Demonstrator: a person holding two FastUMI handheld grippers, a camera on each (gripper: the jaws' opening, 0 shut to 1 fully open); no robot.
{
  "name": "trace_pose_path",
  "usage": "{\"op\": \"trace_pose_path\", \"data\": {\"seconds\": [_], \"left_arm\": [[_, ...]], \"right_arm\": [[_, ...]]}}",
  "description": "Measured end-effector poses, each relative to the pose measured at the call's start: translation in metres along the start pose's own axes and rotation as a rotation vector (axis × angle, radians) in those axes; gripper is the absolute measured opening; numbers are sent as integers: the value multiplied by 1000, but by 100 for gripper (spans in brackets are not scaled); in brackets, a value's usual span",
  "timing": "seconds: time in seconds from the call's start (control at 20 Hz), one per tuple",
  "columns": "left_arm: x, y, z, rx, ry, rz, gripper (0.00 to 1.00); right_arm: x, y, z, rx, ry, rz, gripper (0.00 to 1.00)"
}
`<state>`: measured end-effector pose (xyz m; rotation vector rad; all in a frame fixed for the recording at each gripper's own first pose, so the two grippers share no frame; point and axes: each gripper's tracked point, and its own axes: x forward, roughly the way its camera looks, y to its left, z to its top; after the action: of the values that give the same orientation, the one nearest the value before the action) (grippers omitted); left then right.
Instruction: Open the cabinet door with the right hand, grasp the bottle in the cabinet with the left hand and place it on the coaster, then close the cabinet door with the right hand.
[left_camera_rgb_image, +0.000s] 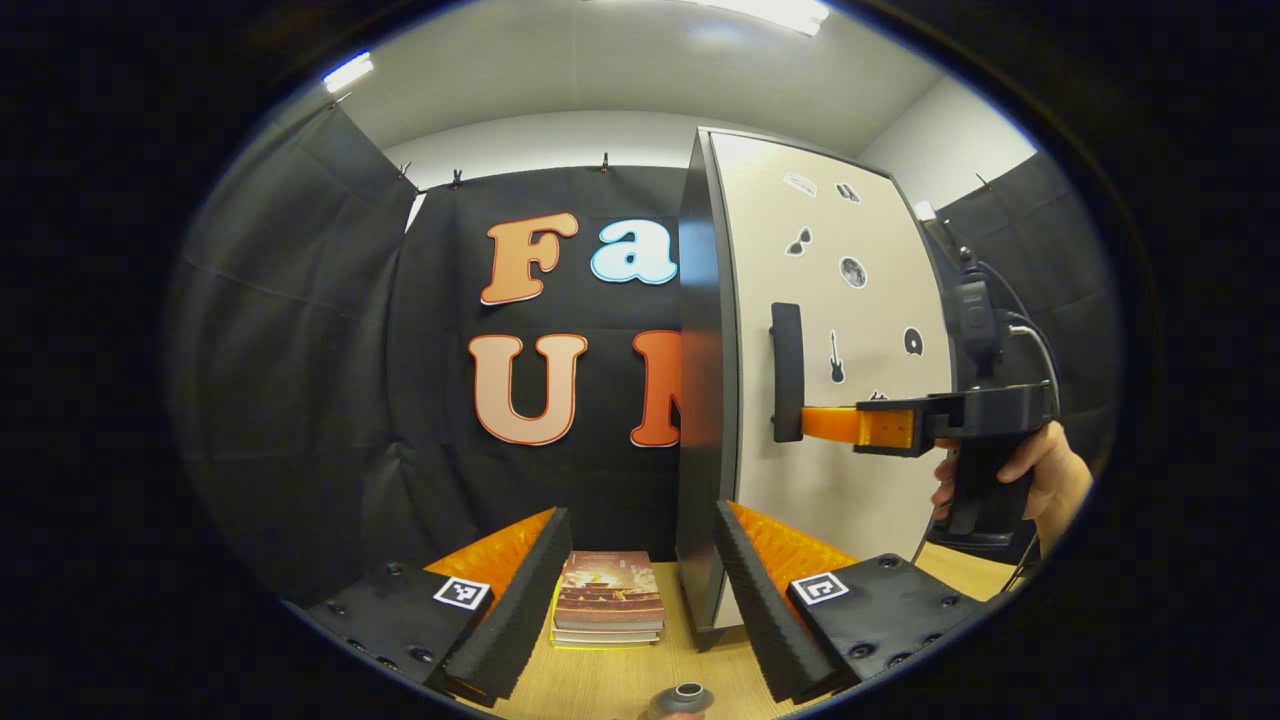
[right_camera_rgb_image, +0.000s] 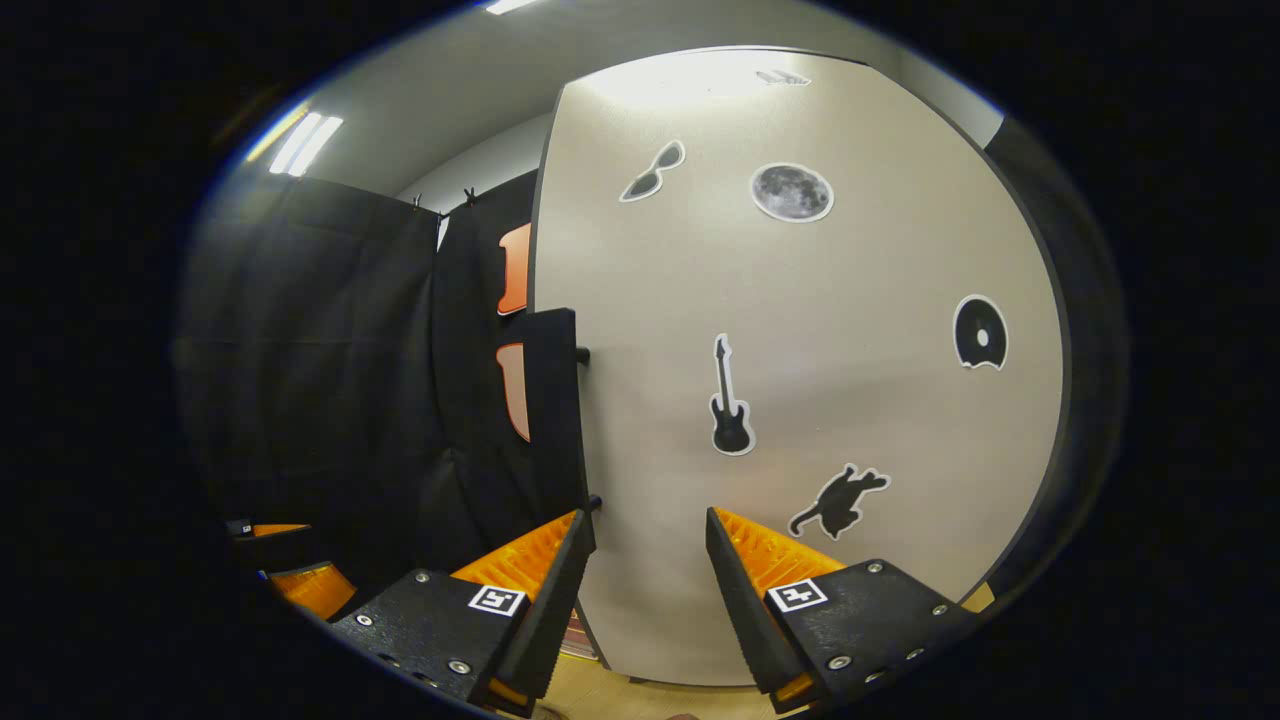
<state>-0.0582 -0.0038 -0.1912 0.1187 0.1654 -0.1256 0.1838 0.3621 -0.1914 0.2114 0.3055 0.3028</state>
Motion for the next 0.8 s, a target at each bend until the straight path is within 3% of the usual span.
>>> {"op": "trace_pose_path", "data": {"seconds": [0.3,0.8], "left_arm": [[9,-23,12,8,-7,-15,94],[-1,-80,79,69,-91,-20,93]], "right_arm": [[-71,-19,40,-71,-80,-7,73],[-197,-82,136,-194,-250,-189,78]]}}
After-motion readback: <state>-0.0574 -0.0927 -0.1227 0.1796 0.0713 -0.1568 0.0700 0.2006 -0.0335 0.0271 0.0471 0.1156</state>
